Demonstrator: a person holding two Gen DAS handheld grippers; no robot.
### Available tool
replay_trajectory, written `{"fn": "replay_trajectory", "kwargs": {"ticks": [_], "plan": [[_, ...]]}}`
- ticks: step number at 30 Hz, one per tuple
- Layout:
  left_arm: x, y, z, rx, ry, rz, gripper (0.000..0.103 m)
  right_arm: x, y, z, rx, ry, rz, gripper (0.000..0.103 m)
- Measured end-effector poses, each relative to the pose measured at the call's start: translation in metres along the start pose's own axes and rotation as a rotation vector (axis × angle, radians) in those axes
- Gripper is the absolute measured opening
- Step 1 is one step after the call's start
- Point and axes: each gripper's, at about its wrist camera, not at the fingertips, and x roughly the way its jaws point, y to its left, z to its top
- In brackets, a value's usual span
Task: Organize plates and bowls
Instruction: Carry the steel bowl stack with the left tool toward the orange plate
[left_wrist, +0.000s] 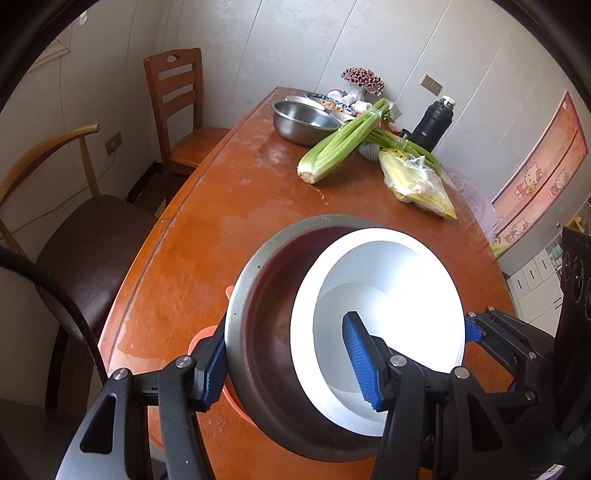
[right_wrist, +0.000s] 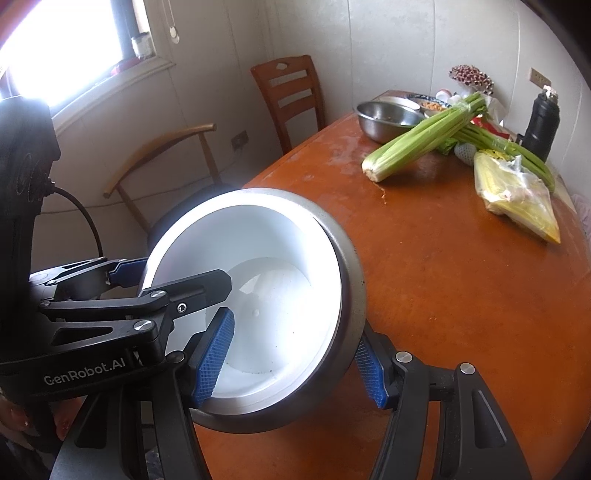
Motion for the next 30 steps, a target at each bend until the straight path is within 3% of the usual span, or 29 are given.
{"fn": "replay_trajectory", "kwargs": {"ticks": [30], "plan": [[0.024, 0.009, -0.008, -0.015, 0.058, 0.008, 0.057, 0.026, -0.003, -0.009, 0.015, 0.058, -0.009, 0.066]]}}
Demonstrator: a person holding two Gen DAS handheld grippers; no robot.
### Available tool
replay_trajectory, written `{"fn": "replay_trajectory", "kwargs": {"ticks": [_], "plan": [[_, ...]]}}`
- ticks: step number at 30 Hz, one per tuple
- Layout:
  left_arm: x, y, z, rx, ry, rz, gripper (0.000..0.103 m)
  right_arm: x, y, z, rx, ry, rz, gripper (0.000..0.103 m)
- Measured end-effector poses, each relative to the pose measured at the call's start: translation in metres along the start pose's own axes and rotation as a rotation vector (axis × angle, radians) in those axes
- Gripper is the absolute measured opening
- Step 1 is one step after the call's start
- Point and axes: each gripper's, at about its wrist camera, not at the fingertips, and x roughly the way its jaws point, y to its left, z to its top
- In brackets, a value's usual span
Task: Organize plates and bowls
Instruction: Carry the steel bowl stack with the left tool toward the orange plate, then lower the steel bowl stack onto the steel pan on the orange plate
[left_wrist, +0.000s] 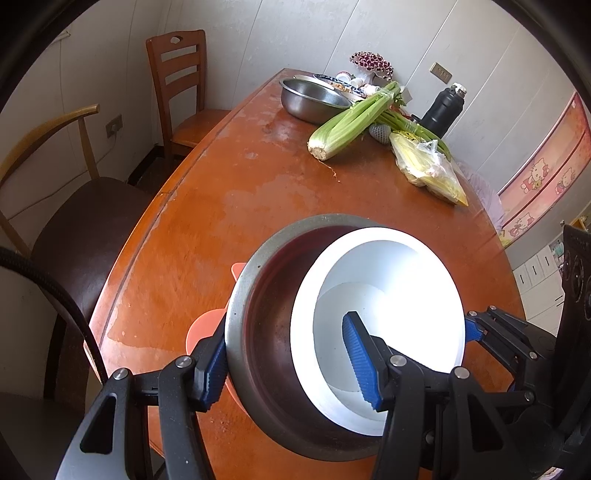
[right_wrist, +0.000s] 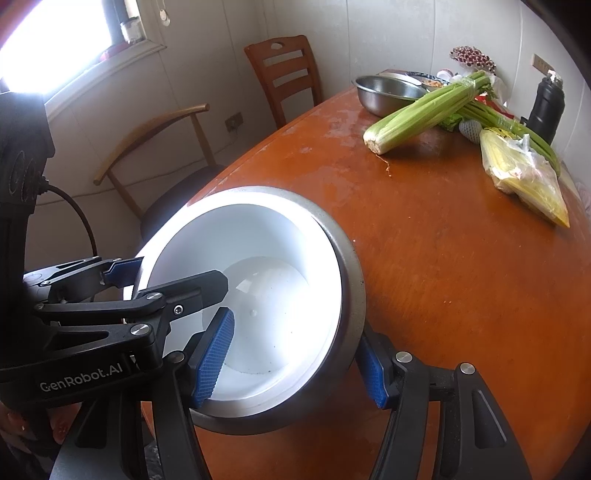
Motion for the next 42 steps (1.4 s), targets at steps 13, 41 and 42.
{"fn": "replay_trajectory", "kwargs": {"ticks": [13, 41, 42], "plan": [[0.005, 0.002, -0.001, -0.005, 0.017, 0.002, 0.057, 0.006, 0.002, -0.001, -0.015, 0.004, -0.021, 0.066], [-0.004, 0.019, 0.001, -0.047, 0.0, 0.04, 0.061, 0.004, 0.003, 0.001, -0.051, -0.04, -0.075, 0.066], [-0.005, 0.021, 0.0, -0.057, 0.002, 0.028, 0.062, 0.003, 0.003, 0.001, -0.052, -0.044, -0.076, 0.066]]}}
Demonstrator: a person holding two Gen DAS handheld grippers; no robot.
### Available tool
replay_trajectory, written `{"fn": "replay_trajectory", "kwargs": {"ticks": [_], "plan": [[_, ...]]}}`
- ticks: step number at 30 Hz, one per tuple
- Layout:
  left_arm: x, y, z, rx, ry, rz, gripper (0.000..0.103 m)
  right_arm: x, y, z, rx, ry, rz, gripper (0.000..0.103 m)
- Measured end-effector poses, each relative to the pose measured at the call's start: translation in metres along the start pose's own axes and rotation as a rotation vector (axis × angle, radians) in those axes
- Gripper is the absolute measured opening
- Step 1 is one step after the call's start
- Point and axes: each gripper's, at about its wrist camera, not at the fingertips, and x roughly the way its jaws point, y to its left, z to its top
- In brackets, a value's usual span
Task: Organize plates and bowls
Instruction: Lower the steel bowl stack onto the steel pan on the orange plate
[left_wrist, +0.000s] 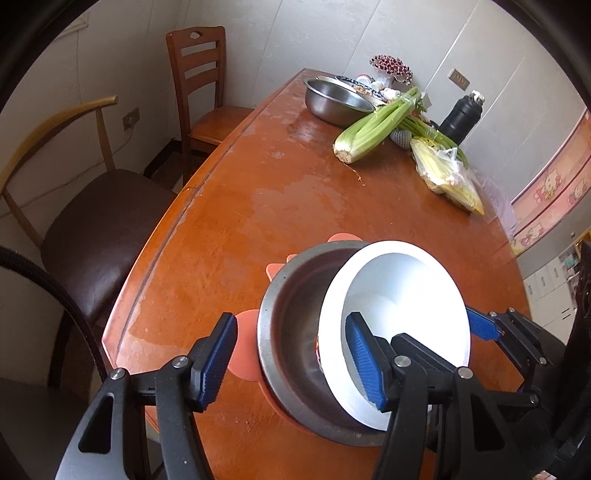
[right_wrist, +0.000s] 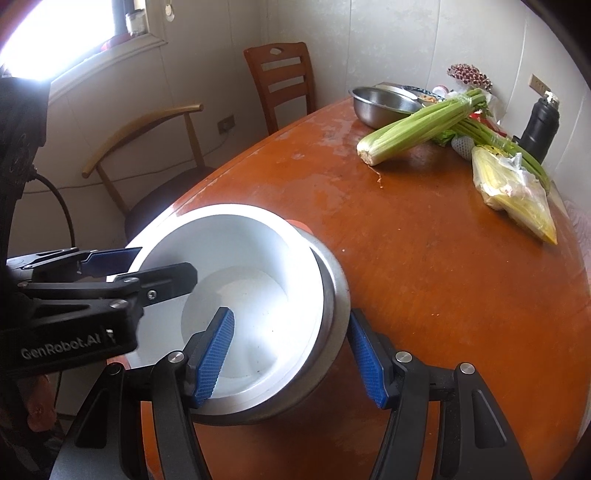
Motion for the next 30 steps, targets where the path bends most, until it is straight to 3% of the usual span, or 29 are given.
{"fn": "replay_trajectory", "kwargs": {"ticks": [6, 13, 23, 30], "plan": [[-0.002, 0.013, -0.004, -0.057, 0.015, -0.018, 0.064, -0.009, -0.003, 0.0, 0.015, -0.033, 0.009, 0.066], [0.007, 0.028, -0.014, -0.147, 0.056, -0.1, 0.072, -0.013, -0.012, -0.002, 0.055, -0.034, 0.038, 0.066], [0.024, 0.024, -0.017, -0.172, 0.116, -0.125, 0.077, -0.004, -0.011, -0.003, 0.062, 0.005, 0.059, 0.067], [0.035, 0.021, -0.015, -0.163, 0.134, -0.139, 0.075, 0.003, -0.016, -0.003, 0.067, 0.026, 0.058, 0.067]]}}
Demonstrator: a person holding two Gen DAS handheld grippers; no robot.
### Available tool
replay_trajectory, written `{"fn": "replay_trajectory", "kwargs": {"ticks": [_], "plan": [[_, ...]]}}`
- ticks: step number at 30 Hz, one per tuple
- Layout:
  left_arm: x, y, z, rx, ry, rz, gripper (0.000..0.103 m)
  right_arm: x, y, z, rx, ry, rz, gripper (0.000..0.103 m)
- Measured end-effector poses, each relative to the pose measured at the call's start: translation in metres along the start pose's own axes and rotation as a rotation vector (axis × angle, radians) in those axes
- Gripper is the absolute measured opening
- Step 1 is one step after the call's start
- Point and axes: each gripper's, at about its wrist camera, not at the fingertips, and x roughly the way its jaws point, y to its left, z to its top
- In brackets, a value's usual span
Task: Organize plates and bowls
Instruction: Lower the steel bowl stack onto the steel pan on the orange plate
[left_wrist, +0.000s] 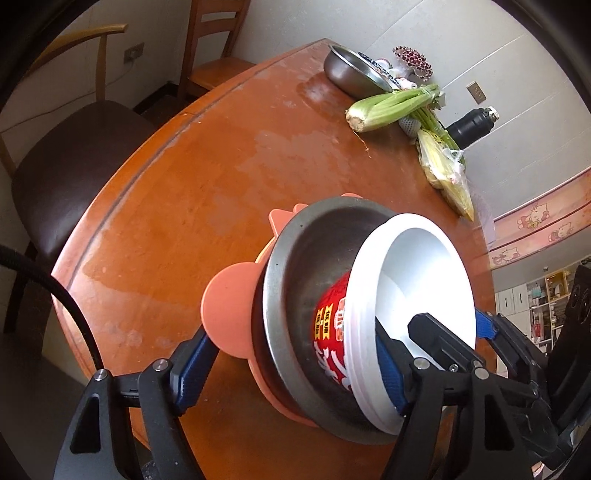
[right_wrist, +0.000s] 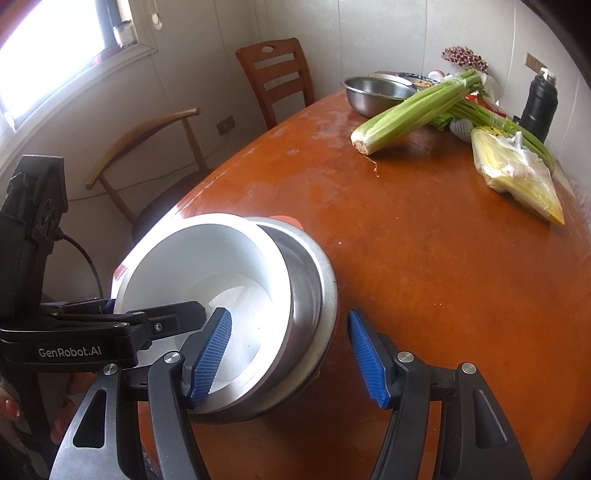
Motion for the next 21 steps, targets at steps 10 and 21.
{"fn": "replay_trajectory", "kwargs": {"ticks": [10, 21], "plan": [[0.005, -0.021, 0.004, 0.071, -0.004, 0.007, 0.071, -0.005, -0.017, -0.004, 0.033, -0.002, -0.006, 0.067], [0.022, -0.061, 0.005, 0.159, 0.003, 0.009, 0.071, -0.018, -0.056, -0.016, 0.1, -0.01, -0.049, 0.067]]}}
